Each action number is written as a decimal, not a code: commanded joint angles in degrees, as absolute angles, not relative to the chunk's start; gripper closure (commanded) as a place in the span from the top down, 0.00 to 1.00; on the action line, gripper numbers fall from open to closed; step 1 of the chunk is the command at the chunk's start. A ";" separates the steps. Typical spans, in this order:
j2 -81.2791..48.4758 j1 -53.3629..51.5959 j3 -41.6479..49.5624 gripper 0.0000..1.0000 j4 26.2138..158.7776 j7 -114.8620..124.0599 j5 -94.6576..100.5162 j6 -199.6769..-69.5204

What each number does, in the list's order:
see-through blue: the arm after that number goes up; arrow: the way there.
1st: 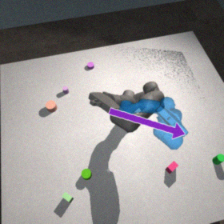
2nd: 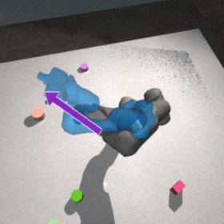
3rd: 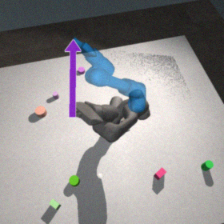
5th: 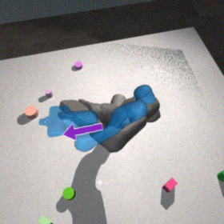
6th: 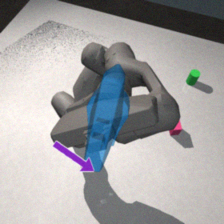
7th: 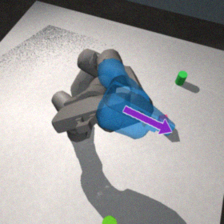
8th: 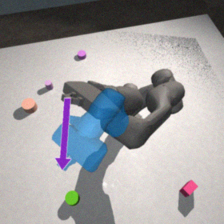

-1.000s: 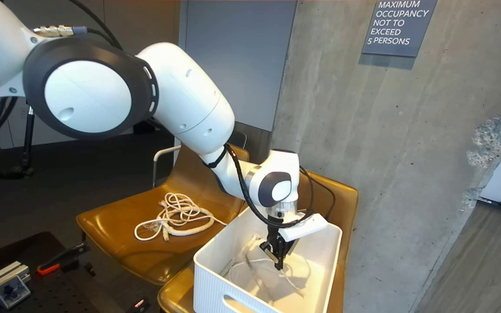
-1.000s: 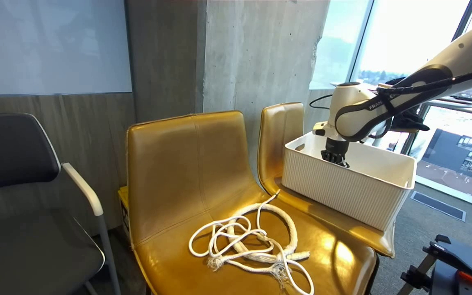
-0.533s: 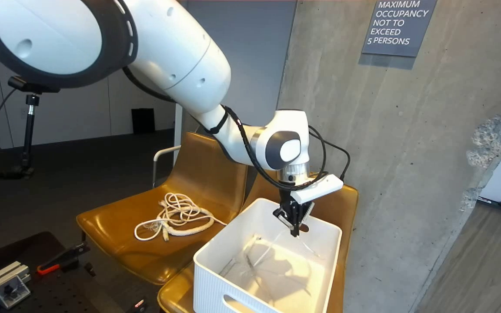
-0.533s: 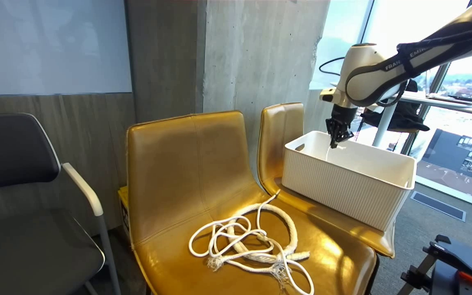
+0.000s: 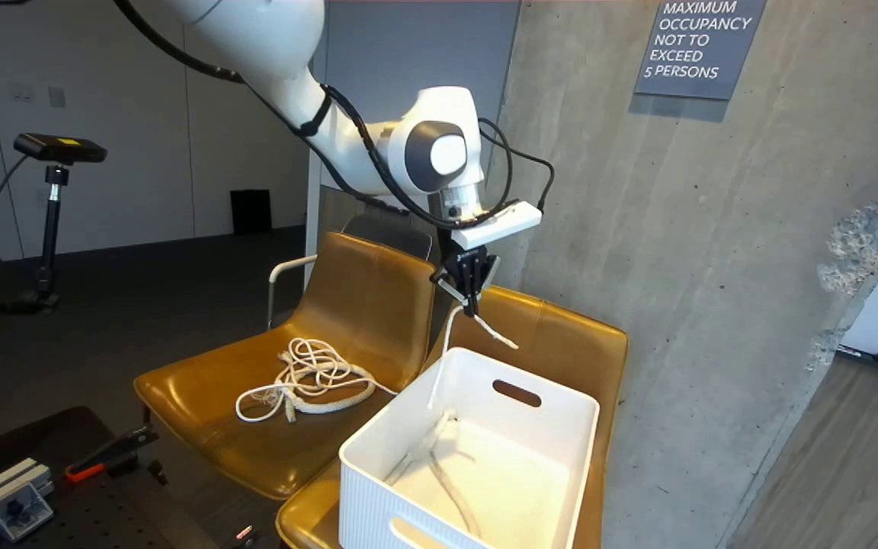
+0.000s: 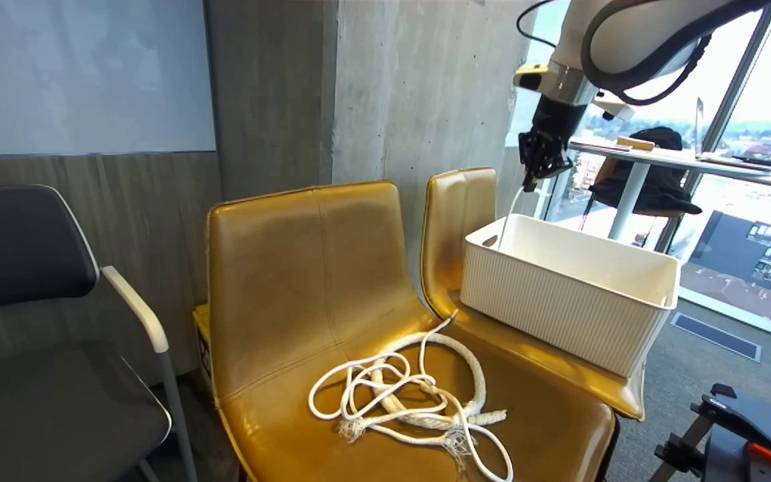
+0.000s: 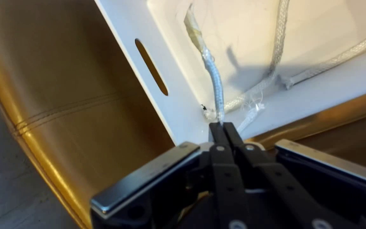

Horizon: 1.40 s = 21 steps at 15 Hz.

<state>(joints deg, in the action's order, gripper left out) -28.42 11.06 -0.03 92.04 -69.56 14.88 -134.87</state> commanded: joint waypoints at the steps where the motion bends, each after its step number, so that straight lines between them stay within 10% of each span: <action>1: -19.38 6.46 -1.41 0.01 99.41 -66.59 14.64 -134.96; 21: -23.61 -12.68 -6.90 0.01 102.88 -29.41 28.94 -133.59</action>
<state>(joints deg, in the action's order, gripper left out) -23.91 -14.01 -6.94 101.08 -30.66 27.83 -132.04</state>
